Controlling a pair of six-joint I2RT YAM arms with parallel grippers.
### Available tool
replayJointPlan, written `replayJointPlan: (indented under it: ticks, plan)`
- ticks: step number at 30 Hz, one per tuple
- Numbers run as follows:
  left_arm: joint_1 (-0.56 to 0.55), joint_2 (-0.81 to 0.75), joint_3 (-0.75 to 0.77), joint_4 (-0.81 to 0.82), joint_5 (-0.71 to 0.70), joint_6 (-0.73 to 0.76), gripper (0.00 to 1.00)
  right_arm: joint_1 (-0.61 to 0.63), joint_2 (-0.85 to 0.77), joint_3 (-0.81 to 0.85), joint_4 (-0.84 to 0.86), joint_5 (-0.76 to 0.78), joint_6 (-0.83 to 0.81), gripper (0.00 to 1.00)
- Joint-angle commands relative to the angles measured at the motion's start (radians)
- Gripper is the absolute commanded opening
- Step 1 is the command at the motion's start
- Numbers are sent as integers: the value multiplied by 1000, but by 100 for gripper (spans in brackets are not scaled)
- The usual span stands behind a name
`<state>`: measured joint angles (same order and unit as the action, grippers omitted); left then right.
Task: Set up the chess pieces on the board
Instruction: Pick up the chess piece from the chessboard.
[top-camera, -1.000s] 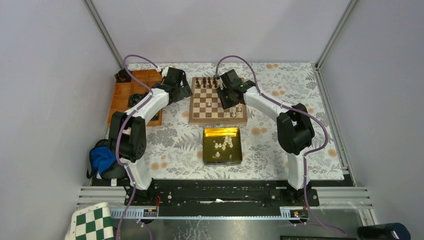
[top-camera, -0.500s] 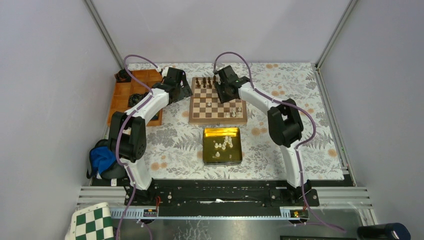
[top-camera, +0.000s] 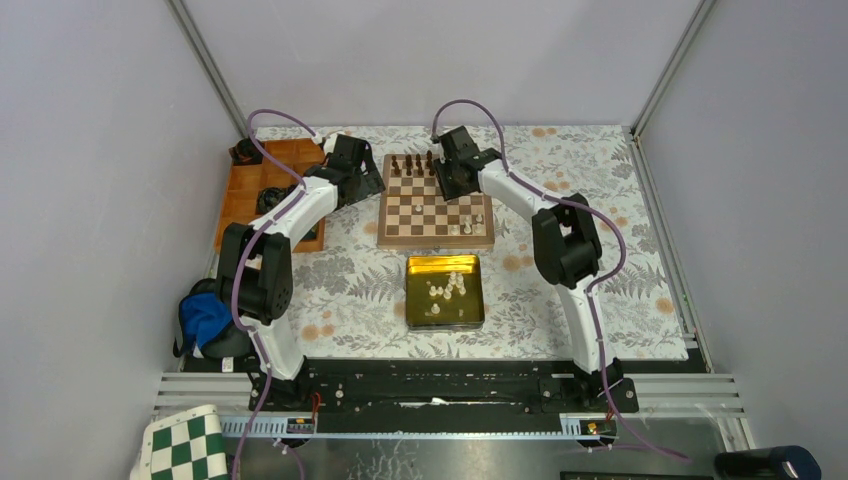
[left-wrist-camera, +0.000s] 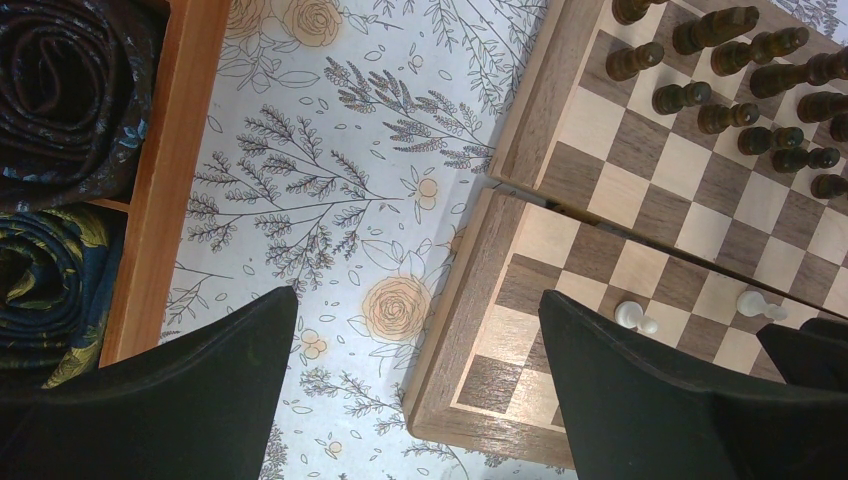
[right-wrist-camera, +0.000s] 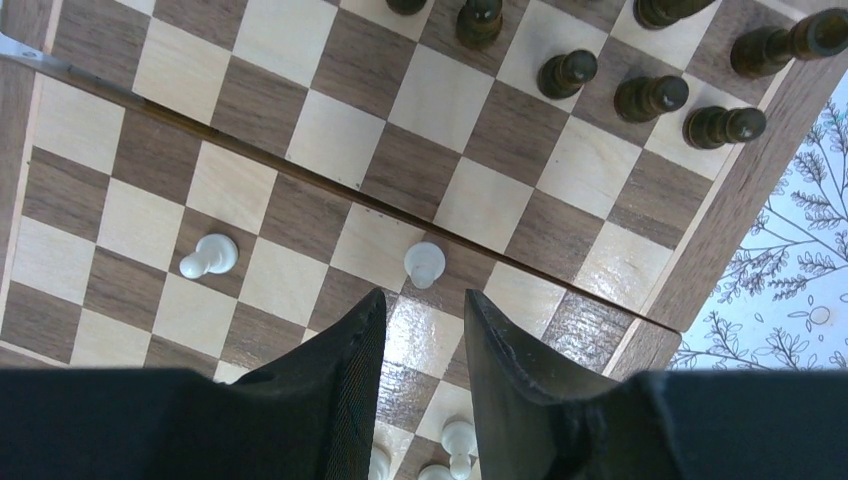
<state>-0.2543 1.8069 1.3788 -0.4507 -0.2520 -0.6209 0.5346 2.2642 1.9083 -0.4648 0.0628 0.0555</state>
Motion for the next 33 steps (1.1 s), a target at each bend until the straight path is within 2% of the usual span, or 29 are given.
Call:
replayJointPlan:
  ticks: [1,33]
  plan:
    - [4,-15,6,7,2,0,99,-5,23,66,-9,-2,-17,41]
    - [4,3,11,6,4,1,99,-17,68,92,-8,-35,-32,17]
